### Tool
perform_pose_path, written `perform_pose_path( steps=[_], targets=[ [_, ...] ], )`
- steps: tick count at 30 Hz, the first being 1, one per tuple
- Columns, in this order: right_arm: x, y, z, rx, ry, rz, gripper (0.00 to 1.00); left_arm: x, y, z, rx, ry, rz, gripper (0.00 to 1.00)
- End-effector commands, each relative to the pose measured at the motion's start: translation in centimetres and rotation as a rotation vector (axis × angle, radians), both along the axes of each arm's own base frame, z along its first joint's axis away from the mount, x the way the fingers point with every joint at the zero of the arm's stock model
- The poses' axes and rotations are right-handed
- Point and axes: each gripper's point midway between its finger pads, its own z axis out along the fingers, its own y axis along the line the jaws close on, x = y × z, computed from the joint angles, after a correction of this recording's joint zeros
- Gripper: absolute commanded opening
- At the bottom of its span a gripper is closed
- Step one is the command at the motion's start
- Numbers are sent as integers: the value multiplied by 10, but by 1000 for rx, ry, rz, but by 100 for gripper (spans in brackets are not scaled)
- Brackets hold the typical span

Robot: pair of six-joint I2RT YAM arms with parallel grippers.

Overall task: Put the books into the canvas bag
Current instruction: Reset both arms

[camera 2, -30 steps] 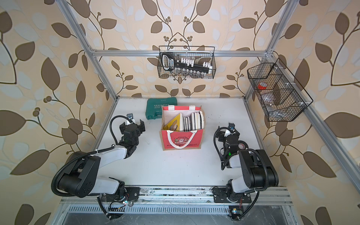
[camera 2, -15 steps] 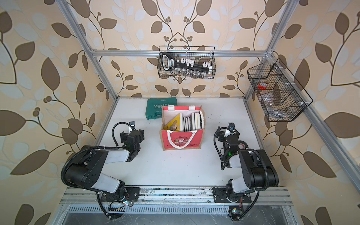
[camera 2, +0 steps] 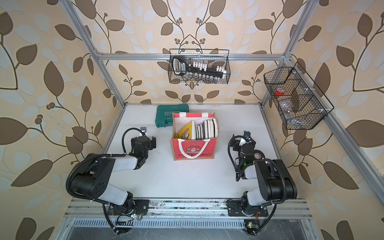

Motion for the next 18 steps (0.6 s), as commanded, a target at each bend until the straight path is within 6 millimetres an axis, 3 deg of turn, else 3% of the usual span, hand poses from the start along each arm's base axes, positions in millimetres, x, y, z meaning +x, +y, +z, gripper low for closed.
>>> perform_pose_path(
  steps=[1,5,9,10,13,16,18],
  targets=[
    [0,1,4,7,-19,3,99,0,-5,15,-17,-71,-46,99],
    [0,2,4,9,-20,3,99,-2,-4,16,-18,-82,-41,99],
    [0,2,4,7,-20,4,99,-23,15,22,-46,-193,59,99],
    [0,1,3,7,-18,4,99,-27,17,32,-64,-243,53,99],
    [0,2,4,8,-20,4,99,-27,15,31,-57,-238,43,99],
    [0,1,4,7,-20,4,99,-28,0,28,-63,-242,-43,99],
    [0,1,4,7,-19,3,99,-18,-3,17,-24,-231,-62,99]
  ],
)
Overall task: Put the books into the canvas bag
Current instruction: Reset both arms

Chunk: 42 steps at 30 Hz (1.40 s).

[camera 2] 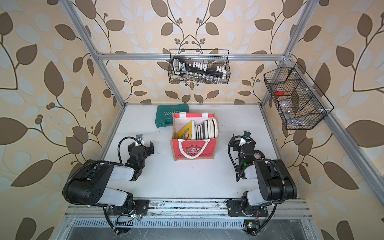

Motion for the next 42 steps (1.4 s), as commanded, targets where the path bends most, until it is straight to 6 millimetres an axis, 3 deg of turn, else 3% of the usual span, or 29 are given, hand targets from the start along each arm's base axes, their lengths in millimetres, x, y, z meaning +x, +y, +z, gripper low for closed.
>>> perform_pose_path(
  steps=[1,9,42],
  targets=[
    [0,1,4,7,-19,3,99,16,-9,12,7,-79,-44,99],
    [0,1,4,8,-20,3,99,32,25,-4,-141,79,49,99],
    [0,1,3,7,-18,3,99,30,25,-3,-142,75,46,99]
  ],
)
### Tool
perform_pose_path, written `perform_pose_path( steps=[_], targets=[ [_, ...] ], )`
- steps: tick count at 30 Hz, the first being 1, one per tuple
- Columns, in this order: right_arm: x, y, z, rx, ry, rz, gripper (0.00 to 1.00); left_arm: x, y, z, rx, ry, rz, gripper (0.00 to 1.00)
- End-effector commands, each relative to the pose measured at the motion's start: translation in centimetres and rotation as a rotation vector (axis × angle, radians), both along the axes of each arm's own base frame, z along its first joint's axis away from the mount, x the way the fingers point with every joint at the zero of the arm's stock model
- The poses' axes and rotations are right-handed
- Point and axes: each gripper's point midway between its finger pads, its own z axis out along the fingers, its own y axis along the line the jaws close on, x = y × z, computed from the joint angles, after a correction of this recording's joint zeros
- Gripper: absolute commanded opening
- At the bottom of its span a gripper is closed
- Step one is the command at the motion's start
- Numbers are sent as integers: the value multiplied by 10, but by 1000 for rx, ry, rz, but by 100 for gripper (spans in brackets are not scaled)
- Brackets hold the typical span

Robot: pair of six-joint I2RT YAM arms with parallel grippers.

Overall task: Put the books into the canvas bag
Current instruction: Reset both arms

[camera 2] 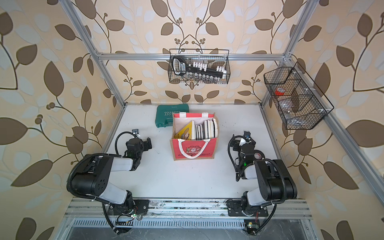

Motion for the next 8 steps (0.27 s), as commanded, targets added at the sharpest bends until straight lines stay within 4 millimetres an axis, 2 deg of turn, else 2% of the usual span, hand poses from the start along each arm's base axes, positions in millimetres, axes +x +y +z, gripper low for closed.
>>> perform_pose_path(
  steps=[1,8],
  targets=[
    [1,1,4,7,-21,3,99,3,-1,10,-9,-31,1,99],
    [0,1,4,7,-18,3,99,2,0,12,-12,-36,2,99]
  ],
)
